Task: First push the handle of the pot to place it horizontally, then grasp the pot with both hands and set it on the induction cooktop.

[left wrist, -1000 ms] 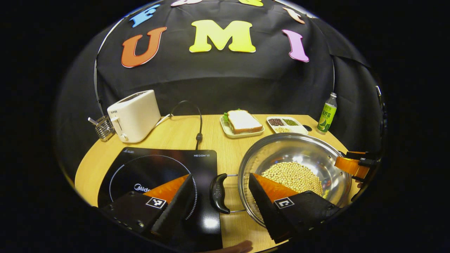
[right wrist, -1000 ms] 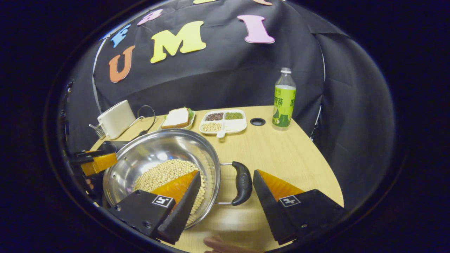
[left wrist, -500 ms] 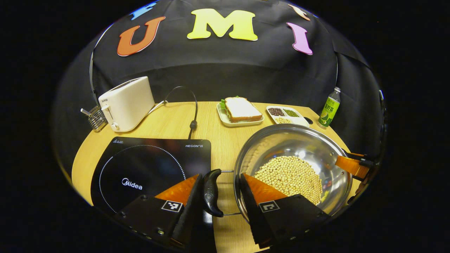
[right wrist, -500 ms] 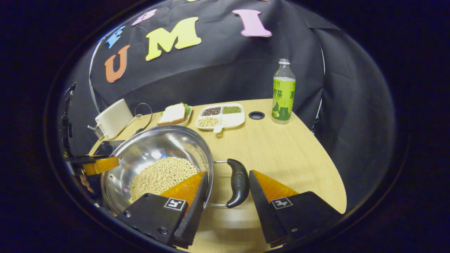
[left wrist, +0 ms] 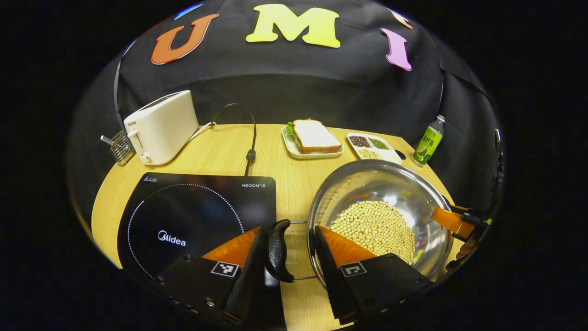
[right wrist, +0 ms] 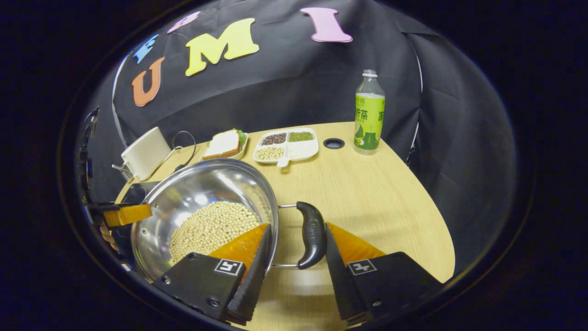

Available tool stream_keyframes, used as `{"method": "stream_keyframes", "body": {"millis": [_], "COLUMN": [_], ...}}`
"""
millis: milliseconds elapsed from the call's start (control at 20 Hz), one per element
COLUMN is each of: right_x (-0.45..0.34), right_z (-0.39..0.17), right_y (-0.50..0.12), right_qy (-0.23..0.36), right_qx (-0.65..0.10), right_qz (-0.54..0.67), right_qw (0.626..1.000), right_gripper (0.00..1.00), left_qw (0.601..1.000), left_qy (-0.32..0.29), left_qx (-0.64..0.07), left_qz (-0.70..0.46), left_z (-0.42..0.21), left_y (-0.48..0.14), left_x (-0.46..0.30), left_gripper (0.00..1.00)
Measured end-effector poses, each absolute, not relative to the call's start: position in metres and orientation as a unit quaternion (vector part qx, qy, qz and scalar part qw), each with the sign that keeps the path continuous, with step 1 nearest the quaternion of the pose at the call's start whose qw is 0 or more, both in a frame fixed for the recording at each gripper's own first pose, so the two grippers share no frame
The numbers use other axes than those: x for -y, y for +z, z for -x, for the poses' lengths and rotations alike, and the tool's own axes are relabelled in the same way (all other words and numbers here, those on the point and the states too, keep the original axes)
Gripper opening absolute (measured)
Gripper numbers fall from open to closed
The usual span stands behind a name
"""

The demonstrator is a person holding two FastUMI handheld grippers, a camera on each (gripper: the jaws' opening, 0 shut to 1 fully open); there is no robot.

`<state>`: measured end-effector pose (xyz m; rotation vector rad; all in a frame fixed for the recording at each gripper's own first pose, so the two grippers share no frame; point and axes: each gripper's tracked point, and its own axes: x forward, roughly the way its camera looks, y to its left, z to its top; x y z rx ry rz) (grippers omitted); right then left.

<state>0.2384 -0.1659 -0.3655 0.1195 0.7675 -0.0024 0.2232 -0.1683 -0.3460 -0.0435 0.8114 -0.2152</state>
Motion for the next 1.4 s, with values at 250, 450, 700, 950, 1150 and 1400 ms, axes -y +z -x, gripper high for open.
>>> {"method": "stream_keyframes", "body": {"millis": [250, 450, 700, 950, 1150, 1400], "right_x": [0.167, 0.168, 0.163, 0.144, 0.116, 0.068], "right_z": [-0.23, -0.211, -0.187, -0.17, -0.16, -0.161], "right_y": [-0.365, -0.36, -0.338, -0.297, -0.278, -0.264], "right_qy": [-0.013, -0.028, -0.027, -0.029, -0.019, -0.001], "right_qx": [-0.378, -0.391, -0.386, -0.37, -0.365, -0.361], "right_qz": [-0.056, -0.051, -0.053, -0.041, -0.044, -0.043], "right_qw": [0.924, 0.918, 0.921, 0.928, 0.93, 0.932], "right_gripper": [0.66, 0.63, 0.63, 0.64, 0.63, 0.64], "left_qw": [0.912, 0.913, 0.923, 0.93, 0.936, 0.942], "left_qy": [-0.126, -0.124, -0.129, -0.13, -0.121, -0.101], "left_qx": [-0.391, -0.387, -0.363, -0.343, -0.332, -0.321], "left_qz": [-0.001, -0.012, -0.014, -0.001, 0.004, 0.003], "left_z": [-0.218, -0.204, -0.187, -0.173, -0.164, -0.161], "left_y": [-0.344, -0.342, -0.315, -0.284, -0.263, -0.244], "left_x": [0.17, 0.17, 0.164, 0.146, 0.118, 0.072], "left_gripper": [0.58, 0.55, 0.55, 0.55, 0.55, 0.55]}}
